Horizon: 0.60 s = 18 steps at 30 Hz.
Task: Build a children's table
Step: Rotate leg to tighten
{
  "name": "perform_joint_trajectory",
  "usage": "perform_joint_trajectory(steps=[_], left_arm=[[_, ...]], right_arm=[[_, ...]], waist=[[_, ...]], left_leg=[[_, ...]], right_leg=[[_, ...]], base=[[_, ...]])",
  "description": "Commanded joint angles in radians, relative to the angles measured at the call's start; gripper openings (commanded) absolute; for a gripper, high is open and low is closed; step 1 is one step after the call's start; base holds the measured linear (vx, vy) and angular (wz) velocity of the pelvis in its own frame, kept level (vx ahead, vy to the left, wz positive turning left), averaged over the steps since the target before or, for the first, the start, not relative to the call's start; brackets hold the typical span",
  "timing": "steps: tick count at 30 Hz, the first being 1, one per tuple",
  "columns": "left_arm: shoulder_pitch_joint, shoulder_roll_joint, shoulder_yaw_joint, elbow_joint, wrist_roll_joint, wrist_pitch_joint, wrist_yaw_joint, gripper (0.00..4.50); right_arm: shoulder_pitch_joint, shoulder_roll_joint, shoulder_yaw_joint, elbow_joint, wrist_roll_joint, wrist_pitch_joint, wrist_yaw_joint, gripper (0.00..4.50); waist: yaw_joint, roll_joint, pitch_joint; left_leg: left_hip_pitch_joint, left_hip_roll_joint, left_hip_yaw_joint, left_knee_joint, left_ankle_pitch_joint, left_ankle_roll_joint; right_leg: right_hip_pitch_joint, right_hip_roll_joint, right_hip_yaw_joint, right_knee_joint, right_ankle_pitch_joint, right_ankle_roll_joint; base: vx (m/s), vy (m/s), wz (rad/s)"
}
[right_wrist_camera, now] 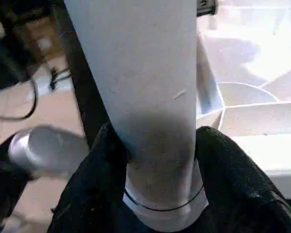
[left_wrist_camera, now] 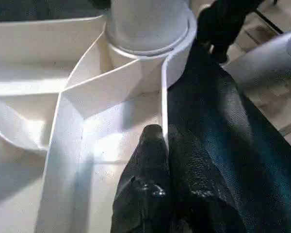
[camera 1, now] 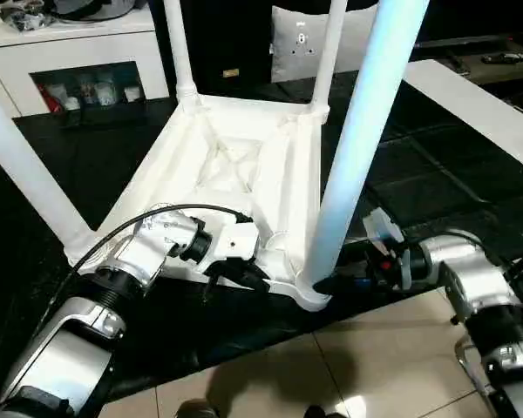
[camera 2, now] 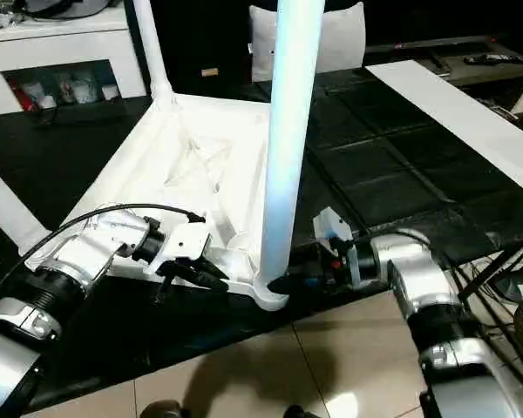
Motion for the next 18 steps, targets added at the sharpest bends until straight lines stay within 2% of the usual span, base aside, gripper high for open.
perform_joint_trajectory(steps=[1, 3, 4, 5, 6, 7, 8, 9, 10, 11, 12, 13, 14, 15, 16, 17, 18], left_arm=[[-0.007, -0.036, 0.024, -0.056, -0.026, 0.061, 0.056, 0.0], [0.002, -0.056, 0.048, -0.086, -0.032, 0.144, 0.124, 0.0], [0.003, -0.063, 0.053, -0.091, -0.033, 0.16, 0.142, 0.0], [0.003, -0.069, 0.058, -0.094, -0.033, 0.173, 0.156, 0.0], [0.003, -0.075, 0.063, -0.098, -0.034, 0.187, 0.171, 0.0], [0.002, -0.088, 0.069, -0.105, -0.036, 0.212, 0.194, 0.0], [0.002, -0.088, 0.069, -0.105, -0.036, 0.212, 0.194, 0.0], [0.0, -0.115, 0.078, -0.118, -0.032, 0.258, 0.24, 0.0], [-0.003, -0.128, 0.082, -0.117, -0.029, 0.267, 0.263, 0.0], [-0.012, -0.148, 0.091, -0.107, -0.023, 0.28, 0.308, 0.0], [-0.017, -0.159, 0.096, -0.101, -0.02, 0.286, 0.333, 0.0], [-0.024, -0.174, 0.103, -0.093, -0.016, 0.296, 0.369, 0.0], [-0.032, -0.188, 0.111, -0.084, -0.01, 0.299, 0.408, 0.0], [-0.034, -0.192, 0.113, -0.08, -0.009, 0.299, 0.419, 0.0], [-0.049, -0.214, 0.125, -0.059, -0.003, 0.296, 0.47, 0.0], [-0.051, -0.217, 0.125, -0.054, -0.001, 0.293, 0.477, 0.0], [-0.063, -0.224, 0.122, -0.033, 0.017, 0.272, 0.513, 0.0]], right_arm=[[0.004, 0.038, 0.004, -0.024, 0.003, 0.049, -0.092, 1.91], [-0.006, 0.085, -0.015, -0.01, -0.031, 0.106, -0.258, 1.91], [-0.01, 0.095, -0.02, -0.004, -0.038, 0.108, -0.291, 1.91], [-0.014, 0.103, -0.023, 0.0, -0.044, 0.108, -0.316, 1.91], [-0.018, 0.112, -0.027, 0.006, -0.05, 0.104, -0.34, 1.91], [-0.032, 0.135, -0.038, 0.021, -0.062, 0.107, -0.404, 1.91], [-0.032, 0.135, -0.038, 0.021, -0.062, 0.107, -0.404, 1.91], [-0.065, 0.181, -0.059, 0.057, -0.086, 0.126, -0.542, 1.91], [-0.081, 0.2, -0.066, 0.075, -0.097, 0.133, -0.602, 1.91], [-0.105, 0.227, -0.078, 0.102, -0.108, 0.153, -0.692, 1.91], [-0.117, 0.241, -0.084, 0.116, -0.113, 0.164, -0.738, 1.91], [-0.133, 0.261, -0.093, 0.133, -0.123, 0.175, -0.805, 1.91], [-0.148, 0.281, -0.103, 0.15, -0.134, 0.175, -0.874, 1.91], [-0.152, 0.286, -0.108, 0.156, -0.133, 0.174, -0.89, 1.91], [-0.177, 0.322, -0.144, 0.19, -0.109, 0.164, -0.961, 1.91], [-0.18, 0.328, -0.148, 0.193, -0.104, 0.159, -0.966, 2.25], [-0.189, 0.358, -0.17, 0.201, -0.087, 0.127, -0.993, 2.59]], waist=[[-0.01, -0.01, -0.092], [-0.024, -0.006, -0.088], [-0.032, -0.007, -0.088], [-0.046, -0.005, -0.085], [-0.066, 0.004, -0.081], [-0.074, 0.008, -0.081], [-0.077, 0.019, -0.081], [-0.074, 0.024, -0.072], [-0.078, 0.009, -0.061], [-0.092, -0.051, -0.05], [-0.086, -0.065, -0.054], [-0.079, -0.064, -0.078], [-0.064, -0.034, -0.098], [-0.07, -0.02, -0.098], [-0.074, -0.018, -0.098], [-0.087, -0.018, -0.096], [-0.096, -0.018, -0.092]], left_leg=[[-0.004, -0.016, 0.026, -0.06, -0.138, 0.073], [0.0, -0.022, 0.027, -0.055, -0.171, 0.065], [0.001, -0.02, 0.026, -0.053, -0.181, 0.06], [0.001, -0.019, 0.023, -0.05, -0.212, 0.056], [0.009, -0.005, 0.015, -0.051, -0.269, 0.061], [0.009, 0.013, 0.008, -0.058, -0.3, 0.066], [0.004, 0.046, -0.006, -0.075, -0.353, 0.072], [0.0, 0.148, -0.062, -0.164, -0.503, 0.054], [0.023, 0.121, -0.042, -0.162, -0.533, 0.035], [0.052, -0.045, 0.021, -0.037, -0.421, -0.006], [0.042, -0.084, 0.04, 0.021, -0.296, 0.007], [-0.011, -0.089, 0.031, 0.026, -0.144, 0.034], [-0.049, -0.073, 0.016, -0.017, -0.051, 0.036], [-0.058, -0.056, 0.003, -0.033, -0.009, 0.029], [-0.051, -0.049, 0.0, -0.036, -0.012, 0.026], [-0.034, -0.046, 0.005, -0.038, -0.046, 0.027], [-0.029, -0.048, 0.007, -0.04, -0.09, 0.036]], right_leg=[[0.081, -0.03, 0.036, -0.084, -0.531, 0.063], [0.079, -0.027, 0.018, -0.101, -0.579, 0.096], [0.08, -0.027, 0.013, -0.104, -0.584, 0.105], [0.083, -0.022, -0.008, -0.12, -0.611, 0.135], [0.089, -0.021, -0.025, -0.134, -0.628, 0.157], [0.1, -0.023, -0.025, -0.13, -0.619, 0.158], [0.115, -0.028, -0.015, -0.102, -0.587, 0.139], [0.12, -0.056, 0.123, 0.097, -0.283, 0.023], [0.093, -0.052, 0.142, 0.085, -0.272, -0.005], [0.044, -0.043, 0.085, -0.076, -0.723, 0.082], [0.03, -0.041, 0.068, -0.091, -0.895, 0.165], [0.074, -0.065, 0.086, -0.074, -0.941, 0.227], [0.104, -0.058, 0.09, -0.048, -0.751, 0.211], [0.099, -0.038, 0.077, -0.039, -0.552, 0.16], [0.093, -0.03, 0.076, -0.036, -0.483, 0.131], [0.083, -0.02, 0.07, -0.042, -0.444, 0.072], [0.081, -0.018, 0.064, -0.052, -0.481, 0.05]], base=[[0.0, 0.0, 0.0], [0.0, 0.0, 0.0], [0.0, 0.0, 0.0], [0.0, 0.0, 0.0], [0.0, 0.0, 0.0], [0.0, 0.0, 0.0], [0.0, 0.0, 0.0], [0.0, -0.064, -0.1], [0.0, -0.064, -0.1], [0.0, 0.0, 0.0], [-0.008, -0.027, -0.3], [-0.008, -0.027, -0.3], [-0.021, -0.03, -0.41], [-0.014, 0.003, -0.21], [-0.014, 0.003, -0.21], [0.0, 0.0, 0.0], [0.0, 0.0, 0.0]])
